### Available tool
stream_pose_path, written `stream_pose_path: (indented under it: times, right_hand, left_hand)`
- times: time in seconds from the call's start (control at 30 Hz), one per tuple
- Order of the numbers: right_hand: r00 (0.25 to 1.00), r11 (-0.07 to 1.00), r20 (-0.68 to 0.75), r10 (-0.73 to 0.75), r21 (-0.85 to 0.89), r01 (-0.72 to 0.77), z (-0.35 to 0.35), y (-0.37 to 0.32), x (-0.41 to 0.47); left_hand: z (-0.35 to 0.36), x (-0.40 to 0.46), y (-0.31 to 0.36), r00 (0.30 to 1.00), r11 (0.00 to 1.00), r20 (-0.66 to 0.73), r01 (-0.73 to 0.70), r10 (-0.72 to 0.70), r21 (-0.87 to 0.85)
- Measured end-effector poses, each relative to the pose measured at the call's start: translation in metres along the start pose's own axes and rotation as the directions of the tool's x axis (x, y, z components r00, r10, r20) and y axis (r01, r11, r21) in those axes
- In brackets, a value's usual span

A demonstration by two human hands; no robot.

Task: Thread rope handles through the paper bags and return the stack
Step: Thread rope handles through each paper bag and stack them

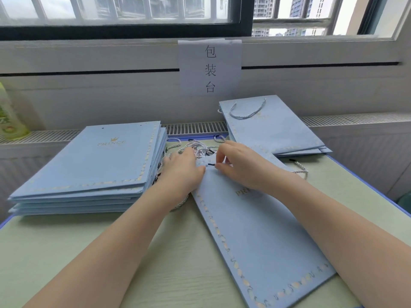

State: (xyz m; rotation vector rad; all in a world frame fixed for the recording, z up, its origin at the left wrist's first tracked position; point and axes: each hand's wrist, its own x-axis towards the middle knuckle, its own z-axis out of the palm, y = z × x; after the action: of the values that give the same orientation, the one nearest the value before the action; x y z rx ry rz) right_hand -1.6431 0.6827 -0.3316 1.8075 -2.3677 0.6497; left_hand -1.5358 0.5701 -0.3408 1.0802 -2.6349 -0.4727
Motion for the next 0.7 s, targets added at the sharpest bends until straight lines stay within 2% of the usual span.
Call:
stream_pose_path:
  times: [0.07, 0.17, 0.33, 0.4, 0.53, 0.6, 0.7]
  right_hand:
    - [0.999, 0.999, -0.033, -0.006, 0.041, 0.007, -0.001, -0.001, 0.000]
    - [0.996, 0.997, -0.084, -0.020, 0.072, 0.026, 0.000, -0.001, 0.000]
    - [0.968, 0.989, -0.237, -0.079, 0.100, 0.105, -0.007, -0.001, 0.002]
    - [0.958, 0.989, -0.273, -0.088, 0.091, 0.117, -0.009, -0.003, 0.003]
    - [0.942, 0.988, -0.309, -0.127, 0.050, 0.149, -0.009, -0.007, 0.003]
    - [0.925, 0.982, -0.331, -0.187, -0.025, 0.189, -0.008, -0.011, 0.003]
    - [0.903, 0.970, -0.356, -0.242, -0.123, 0.211, -0.009, -0.018, 0.003]
  left_hand:
    - [0.001, 0.003, 0.001, 0.998, 1.000, -0.051, -0.025, 0.024, -0.015]
    - [-0.004, -0.001, 0.004, 0.982, 0.988, -0.176, -0.089, 0.065, -0.130]
    - [-0.011, -0.005, 0.005, 0.936, 0.953, -0.338, -0.181, 0.092, -0.241]
    - [-0.012, -0.004, 0.006, 0.936, 0.910, -0.341, -0.213, 0.085, -0.357]
    - [-0.018, -0.005, 0.007, 0.971, 0.727, -0.237, -0.163, 0.000, -0.667]
    - [-0.021, -0.006, 0.008, 0.973, 0.711, -0.229, -0.160, -0.001, -0.685]
    - [-0.024, -0.007, 0.009, 0.956, 0.729, -0.292, -0.219, 0.027, -0.648]
